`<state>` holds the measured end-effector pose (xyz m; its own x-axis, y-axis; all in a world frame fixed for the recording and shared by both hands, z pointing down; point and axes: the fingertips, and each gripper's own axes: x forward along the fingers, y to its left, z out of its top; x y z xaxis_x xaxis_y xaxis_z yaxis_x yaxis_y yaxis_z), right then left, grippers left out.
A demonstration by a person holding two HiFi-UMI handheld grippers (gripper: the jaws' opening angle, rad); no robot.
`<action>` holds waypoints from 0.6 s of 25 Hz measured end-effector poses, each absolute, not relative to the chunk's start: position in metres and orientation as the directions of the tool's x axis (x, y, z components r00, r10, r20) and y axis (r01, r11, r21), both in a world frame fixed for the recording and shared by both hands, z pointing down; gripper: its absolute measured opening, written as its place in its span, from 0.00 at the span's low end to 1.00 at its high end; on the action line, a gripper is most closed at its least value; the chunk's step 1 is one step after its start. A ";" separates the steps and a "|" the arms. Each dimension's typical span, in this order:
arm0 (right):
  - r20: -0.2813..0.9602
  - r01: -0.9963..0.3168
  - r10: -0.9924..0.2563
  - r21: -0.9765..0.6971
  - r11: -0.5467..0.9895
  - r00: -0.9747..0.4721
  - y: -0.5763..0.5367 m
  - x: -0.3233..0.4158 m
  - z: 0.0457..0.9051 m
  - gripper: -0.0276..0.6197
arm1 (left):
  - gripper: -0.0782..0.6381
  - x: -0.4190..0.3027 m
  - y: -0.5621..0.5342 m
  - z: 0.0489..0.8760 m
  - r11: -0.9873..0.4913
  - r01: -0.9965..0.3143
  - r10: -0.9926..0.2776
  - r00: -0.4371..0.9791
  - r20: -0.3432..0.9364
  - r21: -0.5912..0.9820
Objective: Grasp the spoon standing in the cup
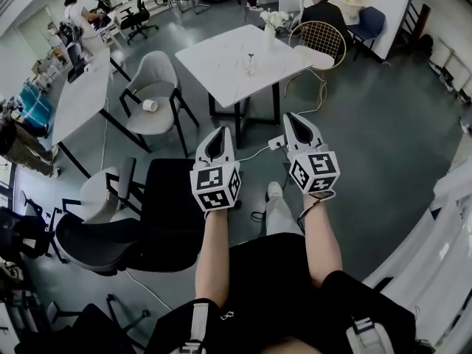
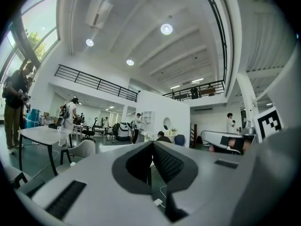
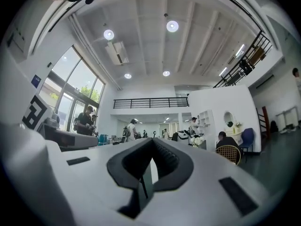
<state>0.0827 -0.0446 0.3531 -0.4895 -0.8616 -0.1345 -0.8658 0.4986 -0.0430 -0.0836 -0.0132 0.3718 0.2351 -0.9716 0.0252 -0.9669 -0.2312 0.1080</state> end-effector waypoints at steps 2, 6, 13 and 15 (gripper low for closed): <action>-0.145 -0.859 -0.853 -0.037 0.511 -0.501 -0.056 0.079 0.352 0.05 | 0.13 -0.085 -0.024 0.369 -0.232 -0.967 -0.972 0.234 0.009 0.106; -0.150 -0.849 -0.843 -0.038 0.527 -0.516 -0.087 0.077 0.357 0.05 | 0.13 -0.085 -0.056 0.372 -0.230 -0.967 -0.973 0.231 -0.002 0.113; -0.181 -0.798 -0.777 0.128 0.589 -0.603 -0.169 0.064 0.368 0.05 | 0.13 -0.062 -0.148 0.371 -0.330 -0.912 -0.943 0.312 -0.112 0.245; -0.182 -0.776 -0.755 0.126 0.617 -0.630 -0.201 0.060 0.372 0.05 | 0.13 -0.058 -0.183 0.369 -0.322 -0.917 -0.946 0.304 -0.110 0.237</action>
